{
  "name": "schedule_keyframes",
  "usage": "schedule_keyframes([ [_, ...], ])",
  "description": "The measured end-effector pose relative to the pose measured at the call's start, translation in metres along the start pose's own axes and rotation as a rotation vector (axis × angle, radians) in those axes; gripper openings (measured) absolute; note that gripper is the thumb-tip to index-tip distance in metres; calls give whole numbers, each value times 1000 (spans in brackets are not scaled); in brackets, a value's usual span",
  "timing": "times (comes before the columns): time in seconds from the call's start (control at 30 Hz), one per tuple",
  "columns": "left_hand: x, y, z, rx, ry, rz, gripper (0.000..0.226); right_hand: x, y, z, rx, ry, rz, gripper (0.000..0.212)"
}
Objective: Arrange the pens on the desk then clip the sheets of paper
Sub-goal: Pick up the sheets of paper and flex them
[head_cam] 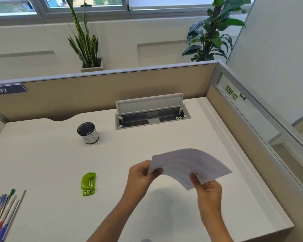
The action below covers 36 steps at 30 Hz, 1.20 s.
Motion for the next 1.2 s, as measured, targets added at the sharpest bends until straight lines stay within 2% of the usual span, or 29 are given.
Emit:
schedule_keyframes([
  [0.03,12,1,-3,-30,-46,50,8,-11,1,-1,-10,49,-8,12],
  [0.17,56,8,-11,-48,-236,243,42,-49,8,-2,54,115,-123,12],
  [0.3,60,10,-14,-45,-228,205,34,-57,7,12,24,114,-138,18],
  [0.4,61,11,-16,-54,-245,195,26,-57,5,15,36,142,-152,10],
  [0.53,71,14,-17,-39,-262,259,25,-52,-1,12,86,178,-194,27],
  [0.6,55,12,-10,-49,-306,184,32,-25,-6,19,77,196,-125,42],
  [0.67,28,7,0,-51,-419,48,32,9,-8,35,38,214,-10,34],
  [0.73,1,5,8,-18,-648,-95,28,48,-7,48,37,294,134,31],
  [0.8,-23,3,11,22,-915,-167,36,79,-6,55,90,477,254,35],
  [0.97,-56,0,-5,158,-1261,-346,36,82,-18,48,238,896,265,63],
  [1.03,-58,0,-10,204,-1292,-370,30,71,-19,45,285,890,341,64],
  [1.1,-55,-1,-5,245,-1240,-334,20,60,-18,48,299,756,372,60],
  [1.2,-44,-3,27,207,-965,-145,10,39,-15,55,250,515,240,51],
])
Point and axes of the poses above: each hand's wrist, its own y-axis away from the middle knuckle, its own z-axis out of the back of the hand, x = y × z, the point moved 4 cm from there along -y, towards the middle knuckle, and after that the axes turned 12 degrees about x, right-handed, at the moved point
